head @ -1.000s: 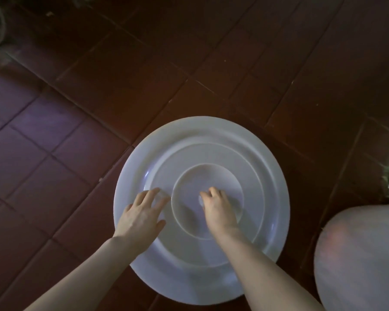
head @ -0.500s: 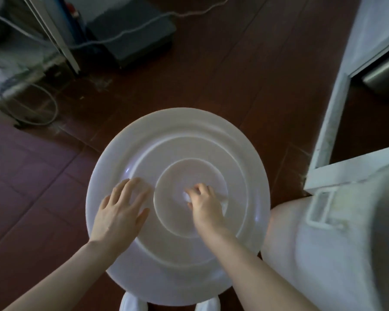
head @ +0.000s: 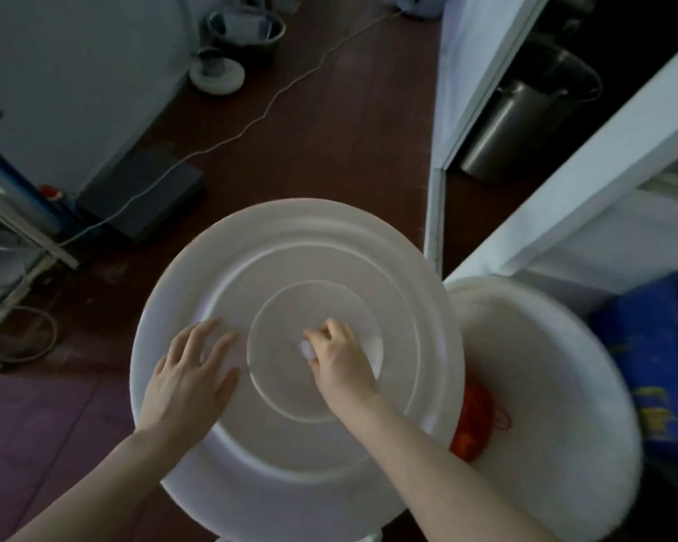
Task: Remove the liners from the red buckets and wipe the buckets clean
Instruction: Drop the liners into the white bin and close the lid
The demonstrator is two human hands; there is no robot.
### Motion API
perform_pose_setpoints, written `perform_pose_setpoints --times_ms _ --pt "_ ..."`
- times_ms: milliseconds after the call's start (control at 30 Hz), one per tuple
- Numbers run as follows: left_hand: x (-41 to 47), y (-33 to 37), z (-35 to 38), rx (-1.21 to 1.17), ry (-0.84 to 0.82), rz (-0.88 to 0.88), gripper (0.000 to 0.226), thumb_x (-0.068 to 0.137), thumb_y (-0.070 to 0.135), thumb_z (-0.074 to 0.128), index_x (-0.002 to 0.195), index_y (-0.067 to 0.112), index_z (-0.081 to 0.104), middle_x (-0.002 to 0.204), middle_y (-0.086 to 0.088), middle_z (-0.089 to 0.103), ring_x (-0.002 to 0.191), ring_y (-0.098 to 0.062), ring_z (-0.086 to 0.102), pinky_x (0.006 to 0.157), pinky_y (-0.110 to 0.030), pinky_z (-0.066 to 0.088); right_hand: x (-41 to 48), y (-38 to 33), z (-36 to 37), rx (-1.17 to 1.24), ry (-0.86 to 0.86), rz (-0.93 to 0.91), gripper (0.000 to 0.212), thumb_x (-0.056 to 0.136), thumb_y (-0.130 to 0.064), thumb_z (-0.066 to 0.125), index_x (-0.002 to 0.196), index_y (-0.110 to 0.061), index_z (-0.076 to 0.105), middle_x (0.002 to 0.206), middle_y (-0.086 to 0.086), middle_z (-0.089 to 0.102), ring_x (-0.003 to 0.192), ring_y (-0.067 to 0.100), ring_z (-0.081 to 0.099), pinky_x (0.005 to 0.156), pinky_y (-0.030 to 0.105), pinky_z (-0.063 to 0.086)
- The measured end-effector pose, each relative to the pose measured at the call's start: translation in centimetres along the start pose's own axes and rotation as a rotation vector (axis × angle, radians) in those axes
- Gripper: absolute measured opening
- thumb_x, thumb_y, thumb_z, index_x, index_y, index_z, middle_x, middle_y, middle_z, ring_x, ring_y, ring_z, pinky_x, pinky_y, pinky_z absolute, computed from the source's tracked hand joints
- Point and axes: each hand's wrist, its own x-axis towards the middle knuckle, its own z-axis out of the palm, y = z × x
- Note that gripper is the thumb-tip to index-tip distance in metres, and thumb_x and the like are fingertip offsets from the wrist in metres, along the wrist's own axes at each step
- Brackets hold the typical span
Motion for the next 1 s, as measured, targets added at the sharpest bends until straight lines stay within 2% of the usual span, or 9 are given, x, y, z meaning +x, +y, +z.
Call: perform_pose_setpoints --times_ms 133,300,400,500,600,667,767,833,1000 --pt "2.4 8.3 2.9 -0.057 -0.087 0.101 0.050 0.080 0.030 0.076 0.127 0.018 0.063 0.140 -0.009 0.048 0.125 -0.034 0.045 0.076 -0.050 0.056 -3.3 8.5 -3.9 -0.022 0.018 0.101 0.028 0.097 -0.016 0.050 0.122 -0.016 0.061 0.117 0.010 0.052 0.112 0.029 0.046 0.096 0.035 0.039" --pt "4.9 19.0 7.9 -0.177 -0.234 0.250 0.054 0.086 0.027 0.070 0.137 0.023 0.055 0.151 0.000 0.038 0.136 -0.028 0.039 0.095 -0.045 0.051 -7.4 20.0 -7.8 -0.050 -0.026 0.262 0.030 0.091 -0.013 0.056 0.120 -0.018 0.063 0.118 0.008 0.052 0.112 0.027 0.047 0.097 0.033 0.039" --pt "6.0 24.4 10.6 -0.166 -0.323 0.331 0.056 0.084 0.025 0.071 0.137 0.025 0.054 0.153 0.002 0.036 0.135 -0.025 0.042 0.090 -0.043 0.053 -9.5 26.1 -9.1 -0.058 -0.065 0.344 0.037 0.087 -0.010 0.057 0.122 -0.020 0.062 0.119 0.007 0.052 0.112 0.027 0.047 0.098 0.032 0.040" --pt "7.0 28.4 12.8 -0.112 -0.399 0.407 0.056 0.076 0.022 0.078 0.130 0.023 0.061 0.148 -0.002 0.044 0.129 -0.025 0.050 0.079 -0.041 0.057 -11.2 30.9 -9.3 -0.055 -0.092 0.418 0.038 0.087 -0.007 0.056 0.123 -0.019 0.062 0.122 0.007 0.053 0.115 0.027 0.047 0.099 0.032 0.040" --pt "7.5 30.9 15.3 -0.074 -0.461 0.430 0.058 0.079 0.022 0.074 0.134 0.023 0.057 0.152 -0.003 0.038 0.134 -0.026 0.044 0.087 -0.042 0.055 -12.1 34.4 -8.8 -0.039 -0.100 0.478 0.038 0.086 -0.005 0.055 0.121 -0.018 0.062 0.121 0.008 0.052 0.115 0.028 0.047 0.097 0.032 0.040" --pt "7.7 31.7 16.8 -0.035 -0.500 0.418 0.060 0.089 0.027 0.062 0.146 0.029 0.042 0.159 0.001 0.022 0.141 -0.022 0.030 0.098 -0.040 0.048 -12.3 36.0 -8.2 -0.039 -0.113 0.509 0.036 0.088 -0.005 0.052 0.120 -0.019 0.062 0.121 0.007 0.051 0.116 0.027 0.046 0.097 0.032 0.040" --pt "7.9 32.2 18.1 0.046 -0.565 0.408 0.067 0.095 0.033 0.049 0.154 0.036 0.016 0.161 0.004 0.009 0.144 -0.017 0.018 0.104 -0.035 0.041 -12.2 37.5 -7.3 -0.028 -0.115 0.561 0.036 0.090 -0.003 0.047 0.118 -0.020 0.062 0.120 0.007 0.051 0.114 0.027 0.046 0.094 0.032 0.041" --pt "8.0 32.3 18.7 0.065 -0.606 0.412 0.070 0.096 0.035 0.047 0.154 0.036 0.008 0.160 0.005 0.010 0.145 -0.016 0.016 0.105 -0.033 0.040 -12.2 38.3 -6.9 -0.025 -0.119 0.584 0.035 0.090 -0.004 0.048 0.118 -0.020 0.061 0.121 0.007 0.051 0.115 0.026 0.047 0.094 0.033 0.041" --pt "8.3 32.0 19.7 0.137 -0.639 0.411 0.070 0.096 0.036 0.045 0.155 0.034 0.006 0.155 0.005 0.023 0.144 -0.015 0.018 0.104 -0.031 0.040 -12.3 39.2 -5.8 -0.027 -0.123 0.595 0.035 0.092 -0.006 0.048 0.122 -0.019 0.059 0.122 0.006 0.053 0.113 0.025 0.050 0.094 0.031 0.039"
